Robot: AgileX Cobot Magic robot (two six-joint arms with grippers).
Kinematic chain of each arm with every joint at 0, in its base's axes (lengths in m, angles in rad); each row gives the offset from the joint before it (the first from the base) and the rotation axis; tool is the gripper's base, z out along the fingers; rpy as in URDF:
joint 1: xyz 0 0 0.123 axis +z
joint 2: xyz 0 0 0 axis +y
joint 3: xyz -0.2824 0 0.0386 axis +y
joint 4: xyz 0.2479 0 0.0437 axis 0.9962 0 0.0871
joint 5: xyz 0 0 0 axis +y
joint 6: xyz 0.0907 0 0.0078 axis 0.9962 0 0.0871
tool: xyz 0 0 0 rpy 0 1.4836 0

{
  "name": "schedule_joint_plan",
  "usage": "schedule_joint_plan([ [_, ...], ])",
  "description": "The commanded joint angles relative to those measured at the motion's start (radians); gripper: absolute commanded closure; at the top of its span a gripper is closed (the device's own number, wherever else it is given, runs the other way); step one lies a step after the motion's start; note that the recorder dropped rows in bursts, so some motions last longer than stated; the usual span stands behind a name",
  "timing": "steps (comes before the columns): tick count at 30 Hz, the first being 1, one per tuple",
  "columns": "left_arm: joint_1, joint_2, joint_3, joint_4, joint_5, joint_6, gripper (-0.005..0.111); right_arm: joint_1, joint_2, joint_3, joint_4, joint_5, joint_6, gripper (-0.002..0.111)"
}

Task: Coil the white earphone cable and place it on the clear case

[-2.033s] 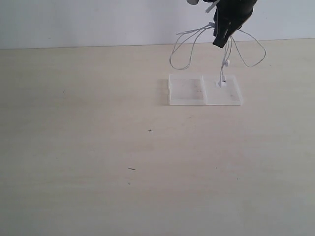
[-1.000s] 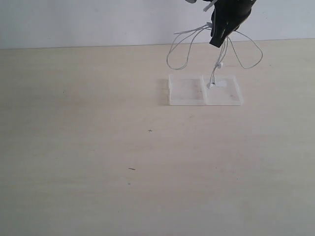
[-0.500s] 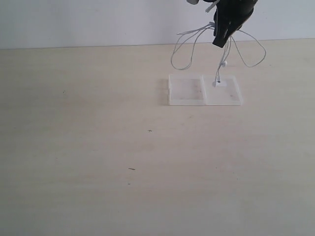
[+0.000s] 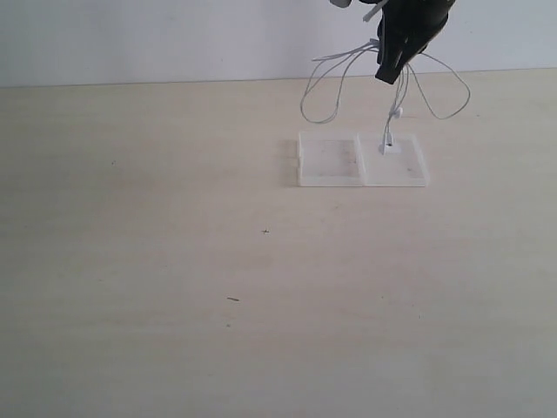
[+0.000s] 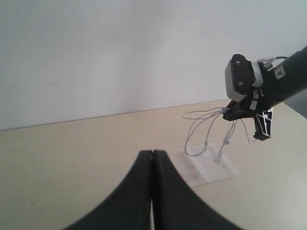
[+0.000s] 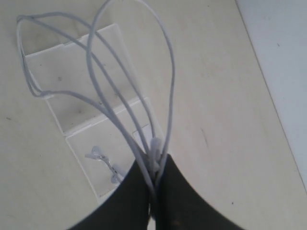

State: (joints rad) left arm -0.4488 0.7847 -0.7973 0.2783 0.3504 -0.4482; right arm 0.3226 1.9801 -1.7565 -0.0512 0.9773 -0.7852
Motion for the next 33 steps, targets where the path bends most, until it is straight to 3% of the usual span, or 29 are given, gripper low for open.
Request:
schedule_joint_plan([
  [1,-0.002,-0.168,-0.011,-0.028,0.108,0.116,0.107,-0.003,-0.011,-0.006,0.004,-0.012,0.004,0.108],
  [14,-0.002,-0.551,0.005,-0.003,0.416,0.112,0.107,-0.003,-0.011,-0.006,0.004,-0.014,0.004,0.108],
  [21,-0.002,-0.598,0.016,0.020,0.734,0.153,0.107,-0.003,-0.011,-0.006,0.004,-0.007,0.014,0.108],
  [23,-0.002,-0.598,0.047,0.025,0.691,0.131,0.107,-0.003,-0.011,-0.006,0.004,-0.007,0.014,0.108],
  [28,-0.002,-0.586,0.211,0.003,0.232,0.020,0.107,-0.003,-0.011,-0.006,0.004,-0.007,0.014,0.108],
  [33,-0.002,-0.504,0.328,0.002,-0.038,-0.008,0.107,-0.003,-0.011,-0.006,0.004,-0.016,0.014,0.108],
])
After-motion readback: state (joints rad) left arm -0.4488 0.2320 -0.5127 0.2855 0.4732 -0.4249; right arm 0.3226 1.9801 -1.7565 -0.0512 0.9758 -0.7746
